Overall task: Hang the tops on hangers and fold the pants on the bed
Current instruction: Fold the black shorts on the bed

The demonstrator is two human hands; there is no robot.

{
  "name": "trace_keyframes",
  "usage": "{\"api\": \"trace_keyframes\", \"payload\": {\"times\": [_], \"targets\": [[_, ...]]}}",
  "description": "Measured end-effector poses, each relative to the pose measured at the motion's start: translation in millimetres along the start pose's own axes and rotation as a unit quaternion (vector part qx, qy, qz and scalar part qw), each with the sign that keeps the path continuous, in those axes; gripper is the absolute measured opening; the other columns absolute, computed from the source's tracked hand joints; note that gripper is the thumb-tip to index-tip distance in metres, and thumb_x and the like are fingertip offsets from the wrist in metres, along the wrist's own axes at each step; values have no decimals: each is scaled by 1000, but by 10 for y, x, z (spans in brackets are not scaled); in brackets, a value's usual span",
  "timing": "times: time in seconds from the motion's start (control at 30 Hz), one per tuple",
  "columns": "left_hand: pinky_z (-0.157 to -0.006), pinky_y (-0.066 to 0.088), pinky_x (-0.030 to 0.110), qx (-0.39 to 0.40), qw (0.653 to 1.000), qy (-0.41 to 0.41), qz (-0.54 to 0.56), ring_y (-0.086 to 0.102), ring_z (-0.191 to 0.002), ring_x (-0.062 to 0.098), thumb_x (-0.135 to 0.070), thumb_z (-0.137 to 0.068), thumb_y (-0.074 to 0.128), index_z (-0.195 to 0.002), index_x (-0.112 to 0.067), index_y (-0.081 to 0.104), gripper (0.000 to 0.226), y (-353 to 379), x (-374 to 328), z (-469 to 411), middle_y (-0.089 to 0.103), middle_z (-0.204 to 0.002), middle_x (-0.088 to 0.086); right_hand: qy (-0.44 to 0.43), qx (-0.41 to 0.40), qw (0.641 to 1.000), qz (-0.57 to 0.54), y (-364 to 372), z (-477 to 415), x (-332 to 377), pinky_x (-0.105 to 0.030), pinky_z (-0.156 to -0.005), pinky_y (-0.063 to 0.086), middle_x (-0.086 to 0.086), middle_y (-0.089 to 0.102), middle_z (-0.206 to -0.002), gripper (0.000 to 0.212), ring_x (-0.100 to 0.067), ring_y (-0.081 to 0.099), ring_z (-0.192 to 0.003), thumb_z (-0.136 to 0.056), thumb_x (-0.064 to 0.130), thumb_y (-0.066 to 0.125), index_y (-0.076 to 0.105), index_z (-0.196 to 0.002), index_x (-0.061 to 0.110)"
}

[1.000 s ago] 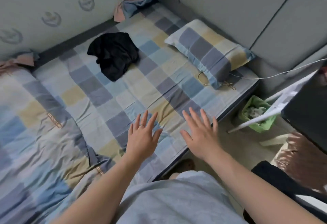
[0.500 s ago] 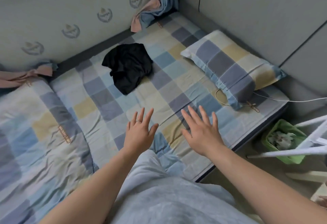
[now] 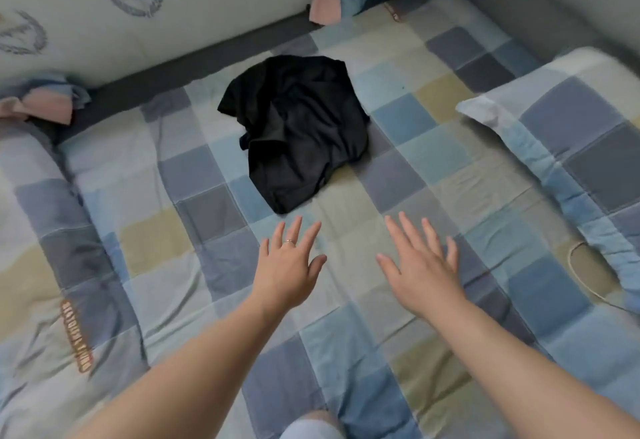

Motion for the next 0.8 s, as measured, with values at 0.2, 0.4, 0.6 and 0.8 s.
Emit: {"api": "trace_keyframes", "payload": {"times": [0.2, 0.4, 0.6, 0.8], "targets": [[-120, 20, 52, 6, 1000, -16, -20, 2, -154, 39, -61, -99, 40, -158, -40, -5, 77, 605, 795, -1354, -10, -169, 1, -40, 28, 997, 57, 730, -1470, 357, -53, -121, 7, 13, -5, -168, 67, -20, -5, -154, -101, 57, 32, 0, -157, 39], [-116, 27, 52, 58, 996, -68, 11, 8, -154, 35, -65, -92, 54, -158, -42, -2, 90, 933, 1359, -2219, -3, -170, -2, -40, 60, 995, 70, 1145, -2451, 531, -50, -119, 19, 13, -5, -168, 77, -21, 3, -154, -101, 46, 47, -4, -158, 40], [-116, 28, 53, -3, 997, -83, -4, 16, -152, 37, -39, -108, 32, -158, -37, 19, 52, 1070, 1371, -2370, 12, -169, 2, -52, 15, 998, 32, 1272, -3015, 746, -60, -113, 29, 10, -1, -165, 80, -25, -2, -152, -98, 35, 58, 5, -156, 46], [-116, 28, 53, 6, 996, -76, 38, 19, -150, 34, -34, -110, 25, -154, -34, 33, 45, 1047, 1427, -2420, 23, -165, -1, -16, -26, 1000, -8, 1338, -3353, 973, -40, -98, 38, -3, 32, -156, 40, -24, 26, -142, -101, 18, 45, 58, -137, 30]]}}
Point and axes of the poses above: each hand's wrist, its own z-axis away from the middle knuckle, its own y-axis out of the palm, x = y × z, the point moved 10 cm from there along -z, towards the middle knuckle
